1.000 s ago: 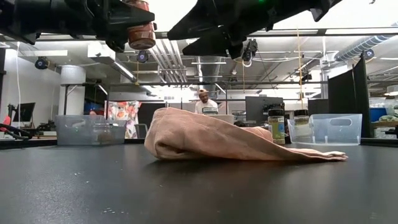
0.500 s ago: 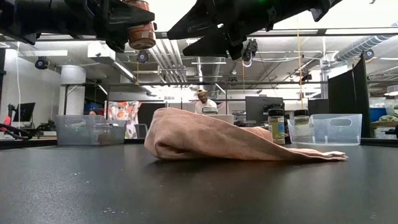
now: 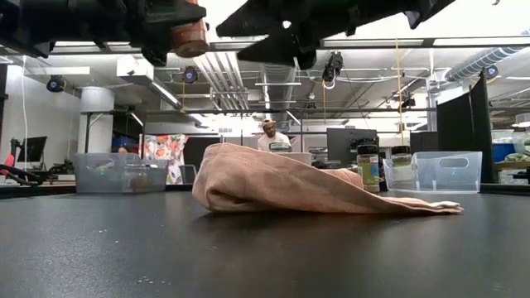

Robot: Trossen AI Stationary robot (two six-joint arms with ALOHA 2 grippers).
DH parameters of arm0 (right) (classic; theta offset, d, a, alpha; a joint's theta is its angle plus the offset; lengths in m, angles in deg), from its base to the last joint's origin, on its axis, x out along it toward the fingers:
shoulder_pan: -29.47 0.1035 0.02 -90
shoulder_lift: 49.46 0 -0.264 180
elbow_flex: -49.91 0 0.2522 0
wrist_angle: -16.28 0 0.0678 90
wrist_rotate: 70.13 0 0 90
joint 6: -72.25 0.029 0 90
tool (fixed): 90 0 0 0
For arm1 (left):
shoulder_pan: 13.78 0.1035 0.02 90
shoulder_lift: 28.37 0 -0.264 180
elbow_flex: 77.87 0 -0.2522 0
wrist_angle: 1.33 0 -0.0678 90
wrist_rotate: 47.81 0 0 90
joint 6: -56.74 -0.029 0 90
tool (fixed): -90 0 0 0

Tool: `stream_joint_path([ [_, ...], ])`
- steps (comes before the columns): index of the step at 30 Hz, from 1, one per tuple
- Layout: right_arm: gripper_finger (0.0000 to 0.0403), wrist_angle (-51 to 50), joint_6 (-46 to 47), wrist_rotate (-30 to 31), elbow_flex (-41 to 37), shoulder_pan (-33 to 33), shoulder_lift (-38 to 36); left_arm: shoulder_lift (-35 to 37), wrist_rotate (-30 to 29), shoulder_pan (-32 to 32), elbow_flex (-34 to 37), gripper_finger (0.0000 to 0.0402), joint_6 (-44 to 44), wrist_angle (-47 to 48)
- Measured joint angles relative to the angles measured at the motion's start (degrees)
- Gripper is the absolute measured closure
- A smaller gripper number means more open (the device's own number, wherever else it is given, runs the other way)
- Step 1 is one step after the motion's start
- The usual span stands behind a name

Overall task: Sort spices by type
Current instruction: Put the black brown spice bottle into the transparent bin

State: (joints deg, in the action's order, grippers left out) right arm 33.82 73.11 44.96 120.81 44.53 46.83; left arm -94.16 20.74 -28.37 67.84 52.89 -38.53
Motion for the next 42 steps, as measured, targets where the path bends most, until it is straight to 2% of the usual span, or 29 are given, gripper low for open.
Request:
stream_joint_path([
  [6, 0.006, 0.86, -2.66, 0.41, 3.75, -0.88, 0.72, -3.76, 1.07, 0.0, -0.02, 0.026, 0.17, -7.78],
  [10, 0.0065, -0.54, -4.62, 0.51, 6.92, -1.12, 2.26, -7.19, 1.1, 0.0, -2.03, 0.026, 0.19, -7.96],
  [15, 0.0072, -8.38, -3.91, 0.47, 10.87, -1.77, 4.24, -11.21, 1.11, 0.0, -6.29, 0.026, -0.88, -7.95],
  [23, 0.0087, -8.51, -5.01, 0.43, 12.32, -1.69, 5.82, -14.05, 1.26, 0.0, -9.05, 0.0258, -3.07, -7.72],
  [28, 0.0124, -8.75, -6.05, 1.04, 12.3, -1.78, 5.72, -13.41, 1.05, 0.02, -8.12, 0.0238, -2.49, -7.61],
  [35, 0.0216, -8.93, -6.95, 2.35, 12.32, -1.8, 5.6, -13.12, 1.21, 0.0, -7.1, 0.0224, -1.31, -7.87],
  [42, 0.0221, -10.79, -6.89, 3.02, 12.35, -1.98, 5.6, -13.12, 1.03, 0.02, -7.04, 0.0219, 1.23, -6.37],
])
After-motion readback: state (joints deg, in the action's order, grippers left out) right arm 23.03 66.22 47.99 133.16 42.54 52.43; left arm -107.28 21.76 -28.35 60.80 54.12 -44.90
